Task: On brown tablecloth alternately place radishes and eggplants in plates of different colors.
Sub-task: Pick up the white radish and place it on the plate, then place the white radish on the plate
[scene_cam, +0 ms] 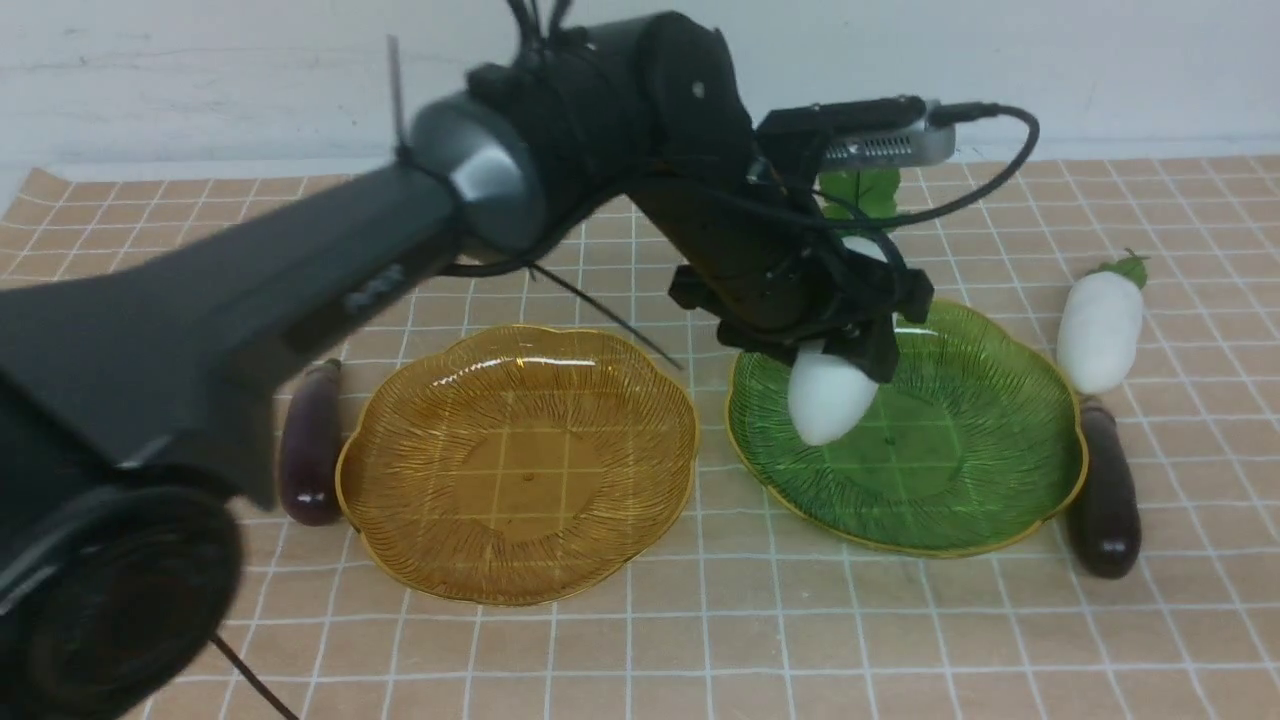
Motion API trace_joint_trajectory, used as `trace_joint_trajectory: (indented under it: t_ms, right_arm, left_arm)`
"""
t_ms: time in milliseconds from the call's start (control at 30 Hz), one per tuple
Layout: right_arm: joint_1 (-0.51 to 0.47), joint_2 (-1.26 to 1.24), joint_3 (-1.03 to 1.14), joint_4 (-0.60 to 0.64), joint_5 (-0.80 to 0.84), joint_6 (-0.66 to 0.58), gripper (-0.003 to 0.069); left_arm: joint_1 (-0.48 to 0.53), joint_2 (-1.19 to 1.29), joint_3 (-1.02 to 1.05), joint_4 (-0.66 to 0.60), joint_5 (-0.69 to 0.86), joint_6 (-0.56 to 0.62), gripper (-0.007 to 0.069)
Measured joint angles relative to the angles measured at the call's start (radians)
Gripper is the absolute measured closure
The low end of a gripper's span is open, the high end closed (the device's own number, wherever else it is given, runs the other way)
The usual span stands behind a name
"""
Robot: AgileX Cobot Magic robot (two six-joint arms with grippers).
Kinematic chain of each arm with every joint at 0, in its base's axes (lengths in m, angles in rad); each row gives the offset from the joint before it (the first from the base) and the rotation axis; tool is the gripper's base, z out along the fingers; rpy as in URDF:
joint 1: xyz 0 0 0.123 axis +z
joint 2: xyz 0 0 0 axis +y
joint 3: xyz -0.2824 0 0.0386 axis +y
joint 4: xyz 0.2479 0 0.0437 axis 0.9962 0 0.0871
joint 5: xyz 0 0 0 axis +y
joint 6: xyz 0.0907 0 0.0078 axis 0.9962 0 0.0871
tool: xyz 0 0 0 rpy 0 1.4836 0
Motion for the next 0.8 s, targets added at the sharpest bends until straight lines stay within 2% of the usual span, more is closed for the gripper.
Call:
trace_joint_trajectory:
  t_ms: [233, 433, 600, 700, 800]
  right_arm:
    - [0.000, 0.001, 0.000, -0.033, -0.054, 0.063, 0.0674]
    - [0.000, 0.049, 0.000, -0.132, -0.137, 0.168, 0.0674]
    - [0.000, 0.162, -0.016, -0.196, -0.170, 0.251, 0.0674]
    - [-0.002, 0.254, -0.071, -0.207, -0.170, 0.259, 0.0674]
    - [-0.028, 0.407, -0.176, -0.202, -0.170, 0.261, 0.0674]
  left_arm:
    - [0.000, 0.111, -0.079, 0.002, -0.001, -0.008, 0.0190]
    - [0.003, 0.138, -0.091, 0.004, 0.010, -0.028, 0.0114]
    - [0.015, 0.138, -0.120, 0.004, 0.067, -0.042, 0.0099]
    - [0.031, 0.138, -0.160, 0.006, 0.137, -0.043, 0.0121]
    - [0.057, 0.138, -0.235, 0.023, 0.243, -0.043, 0.0253]
